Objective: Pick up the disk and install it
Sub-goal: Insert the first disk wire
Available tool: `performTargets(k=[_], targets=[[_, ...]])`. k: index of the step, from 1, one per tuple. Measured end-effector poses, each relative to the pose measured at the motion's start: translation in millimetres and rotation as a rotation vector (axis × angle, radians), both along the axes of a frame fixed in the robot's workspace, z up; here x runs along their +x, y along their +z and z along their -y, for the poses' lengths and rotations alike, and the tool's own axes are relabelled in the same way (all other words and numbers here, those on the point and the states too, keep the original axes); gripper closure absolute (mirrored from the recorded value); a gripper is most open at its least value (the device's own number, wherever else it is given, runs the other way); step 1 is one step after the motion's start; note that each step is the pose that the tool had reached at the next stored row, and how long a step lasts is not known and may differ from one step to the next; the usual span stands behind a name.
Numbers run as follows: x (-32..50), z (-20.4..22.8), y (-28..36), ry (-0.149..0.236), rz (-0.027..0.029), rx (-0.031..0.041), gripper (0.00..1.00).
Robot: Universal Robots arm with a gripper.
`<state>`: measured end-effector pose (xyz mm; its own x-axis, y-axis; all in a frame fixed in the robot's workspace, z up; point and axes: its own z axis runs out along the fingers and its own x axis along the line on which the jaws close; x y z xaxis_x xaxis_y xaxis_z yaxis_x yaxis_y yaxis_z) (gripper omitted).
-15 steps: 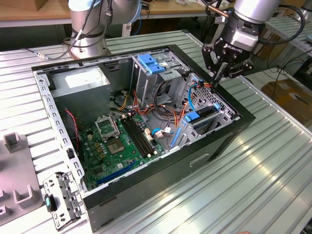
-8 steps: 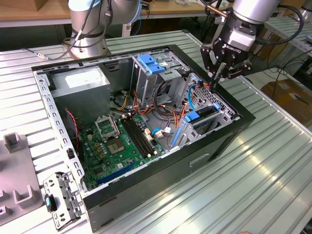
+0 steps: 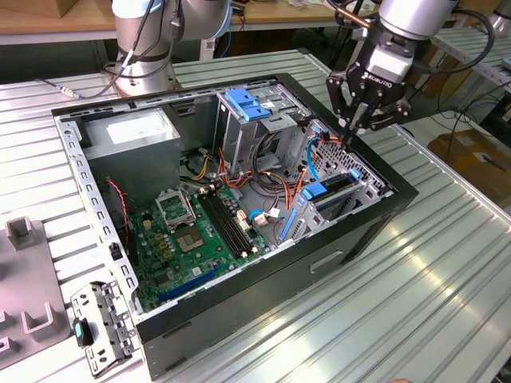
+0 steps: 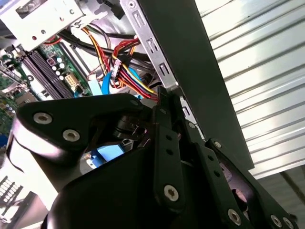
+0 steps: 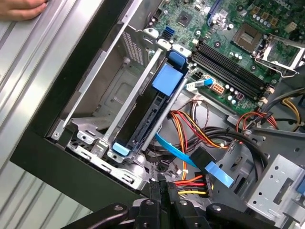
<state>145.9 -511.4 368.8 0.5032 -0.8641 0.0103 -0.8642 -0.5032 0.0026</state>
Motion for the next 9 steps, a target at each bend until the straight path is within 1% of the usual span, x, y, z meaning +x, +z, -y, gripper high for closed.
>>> performTargets(k=[3,6,8,9], targets=[[0.0,0.0,0.0,-0.038,0.0,0.0,0.83],[-0.2,0.0,-0.1,-0.068,0.0,0.0001,0.83],[-0.2,0.0,0.0,-0.093,0.0,0.0,0.83],[-0.3,0.0,-0.1,-0.116,0.0,0.0,0.83]])
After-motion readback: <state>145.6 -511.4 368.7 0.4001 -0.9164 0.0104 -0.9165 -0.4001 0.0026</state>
